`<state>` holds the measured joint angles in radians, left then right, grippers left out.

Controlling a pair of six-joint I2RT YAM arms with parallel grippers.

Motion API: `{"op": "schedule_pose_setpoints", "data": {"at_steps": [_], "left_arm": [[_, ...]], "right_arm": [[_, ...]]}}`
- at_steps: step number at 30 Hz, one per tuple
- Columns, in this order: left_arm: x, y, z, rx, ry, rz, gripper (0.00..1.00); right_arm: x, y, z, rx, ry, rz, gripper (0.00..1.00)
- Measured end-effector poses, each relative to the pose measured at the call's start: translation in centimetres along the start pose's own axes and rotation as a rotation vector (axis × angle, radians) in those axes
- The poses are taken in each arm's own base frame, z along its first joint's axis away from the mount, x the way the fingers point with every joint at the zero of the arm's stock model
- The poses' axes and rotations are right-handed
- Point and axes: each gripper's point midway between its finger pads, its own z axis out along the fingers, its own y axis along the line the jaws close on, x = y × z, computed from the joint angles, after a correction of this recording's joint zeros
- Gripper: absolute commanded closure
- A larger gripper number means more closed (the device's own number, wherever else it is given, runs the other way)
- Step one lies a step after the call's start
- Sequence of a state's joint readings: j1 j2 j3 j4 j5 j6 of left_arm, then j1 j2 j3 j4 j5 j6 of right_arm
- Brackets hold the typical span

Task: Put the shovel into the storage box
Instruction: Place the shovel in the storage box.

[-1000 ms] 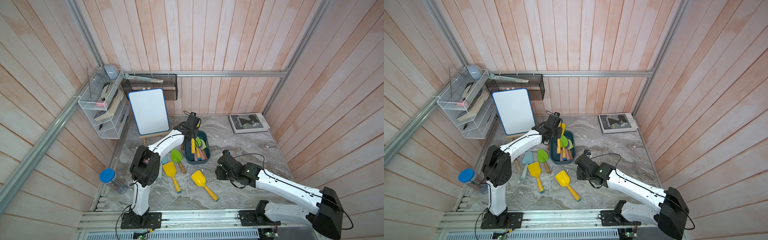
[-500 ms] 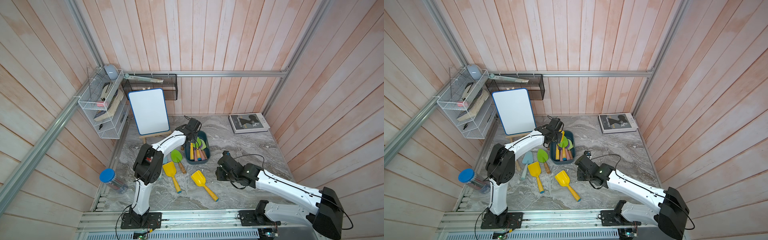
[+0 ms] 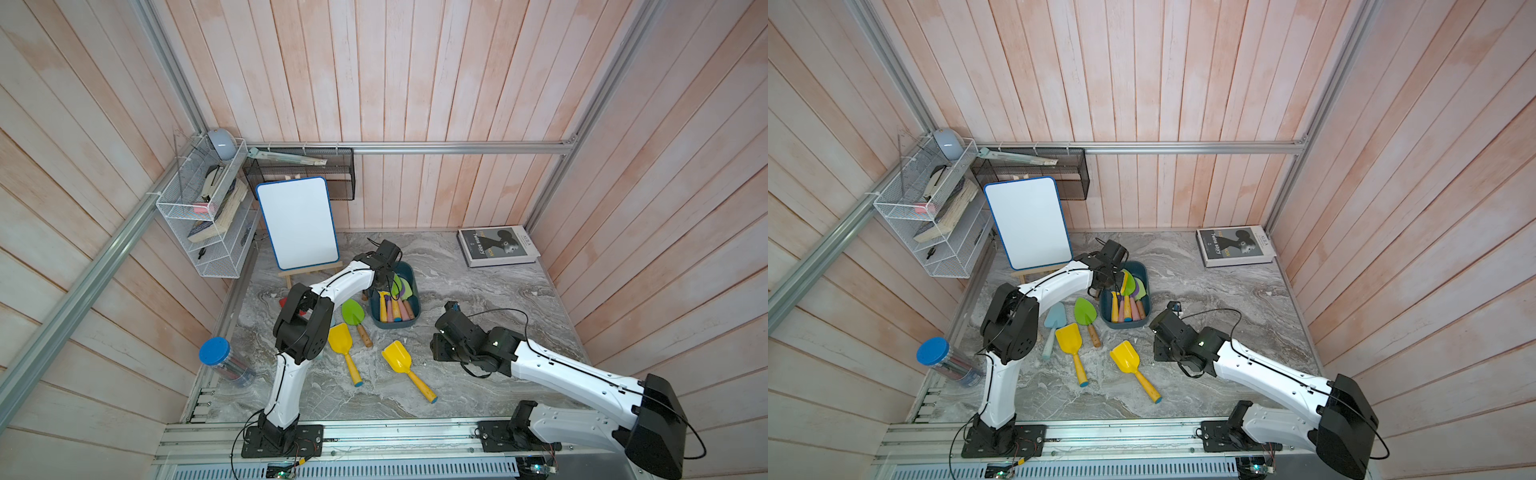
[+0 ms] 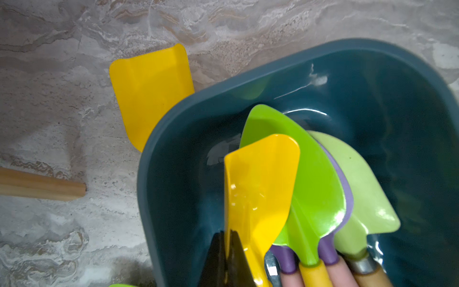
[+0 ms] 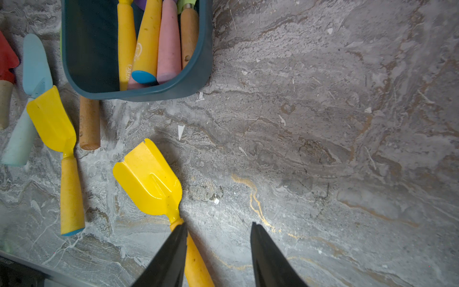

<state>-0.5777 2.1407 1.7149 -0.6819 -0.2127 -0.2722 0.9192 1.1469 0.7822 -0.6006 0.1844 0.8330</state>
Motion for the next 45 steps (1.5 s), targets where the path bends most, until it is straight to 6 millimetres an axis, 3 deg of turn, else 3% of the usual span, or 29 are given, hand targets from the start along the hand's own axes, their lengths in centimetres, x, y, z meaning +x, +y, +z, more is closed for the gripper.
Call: {"op": "schedule_pose_setpoints", "data": {"at_steps": [3, 8, 17, 31, 45], "left_arm": [[0.0, 0.0, 0.1, 0.003, 0.004, -0.006, 1.00], [0.1, -0.2, 0.5, 0.007, 0.012, -0.009, 0.86], [1.1, -0.1, 1.6, -0.003, 0.050, -0.009, 0.78], [0.5, -0.9, 0.9, 0.019, 0.046, -0.013, 0.48], [-1.1, -1.3, -0.5, 0.022, 0.020, -0.017, 0.37]], "right_arm": [[0.0, 0.0, 0.0, -0.002, -0.002, 0.000, 0.52], [0.0, 0.0, 0.0, -0.001, 0.000, 0.000, 0.52], [0.1, 0.0, 0.1, -0.001, 0.002, -0.001, 0.52], [0.1, 0.0, 0.1, -0.002, 0.002, -0.004, 0.52], [0.2, 0.1, 0.1, -0.007, 0.009, -0.035, 0.50]]}}
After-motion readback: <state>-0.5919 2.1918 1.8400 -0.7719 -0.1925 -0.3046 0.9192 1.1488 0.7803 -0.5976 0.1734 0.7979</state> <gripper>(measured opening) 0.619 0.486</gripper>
